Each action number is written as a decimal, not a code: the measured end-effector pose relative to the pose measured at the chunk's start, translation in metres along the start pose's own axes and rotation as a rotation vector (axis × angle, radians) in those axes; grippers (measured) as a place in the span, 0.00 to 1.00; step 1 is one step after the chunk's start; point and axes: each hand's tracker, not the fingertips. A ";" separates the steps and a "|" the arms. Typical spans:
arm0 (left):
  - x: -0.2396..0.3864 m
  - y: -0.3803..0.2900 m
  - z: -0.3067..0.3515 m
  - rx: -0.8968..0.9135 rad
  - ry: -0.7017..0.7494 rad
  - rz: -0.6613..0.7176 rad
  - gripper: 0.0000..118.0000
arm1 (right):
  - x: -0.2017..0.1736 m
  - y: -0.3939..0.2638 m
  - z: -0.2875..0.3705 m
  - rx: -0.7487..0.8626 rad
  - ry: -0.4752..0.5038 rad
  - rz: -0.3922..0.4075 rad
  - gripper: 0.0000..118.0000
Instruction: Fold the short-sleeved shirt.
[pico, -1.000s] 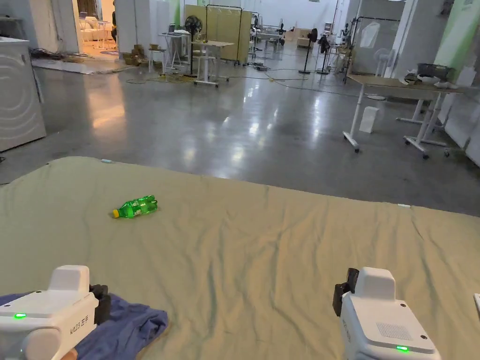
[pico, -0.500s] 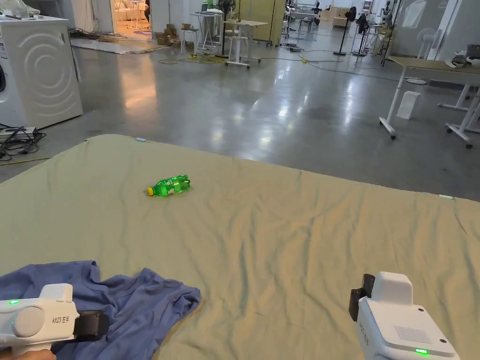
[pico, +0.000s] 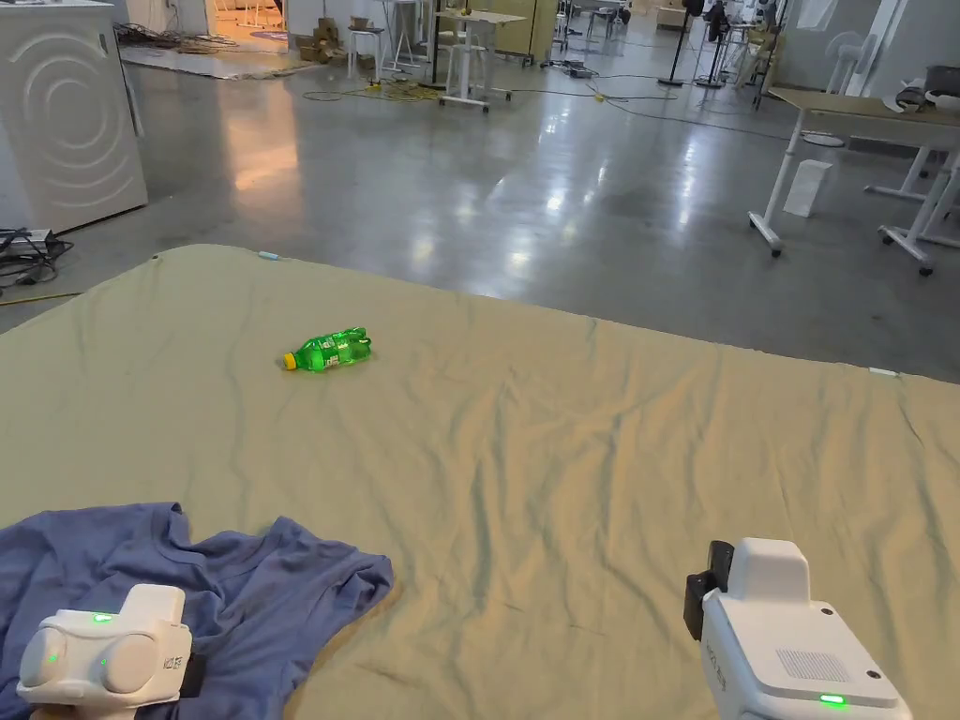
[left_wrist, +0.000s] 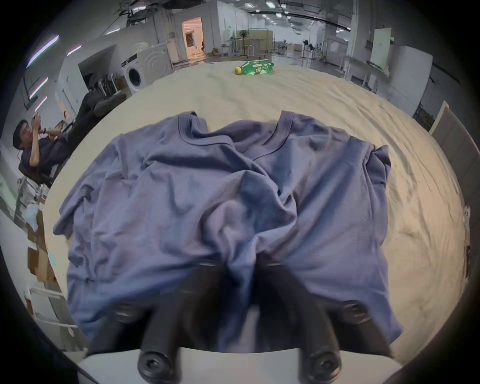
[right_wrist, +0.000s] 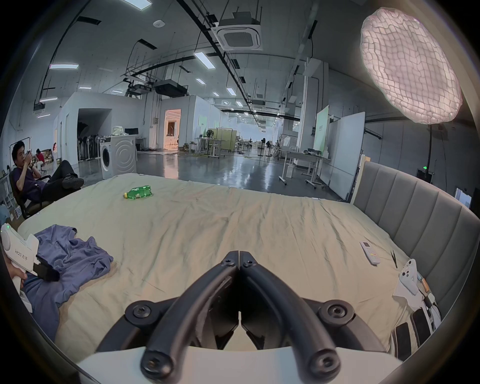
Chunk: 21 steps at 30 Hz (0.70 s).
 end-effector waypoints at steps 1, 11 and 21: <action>0.001 0.000 0.001 0.004 0.011 -0.021 0.05 | -0.002 -0.001 0.001 0.000 0.002 -0.001 0.00; -0.015 0.013 0.055 0.301 -0.073 0.075 0.02 | -0.001 0.000 0.007 0.009 0.009 -0.007 0.00; 0.039 0.082 0.155 0.589 -0.198 -0.044 0.02 | 0.026 0.018 0.026 0.045 -0.025 -0.061 0.00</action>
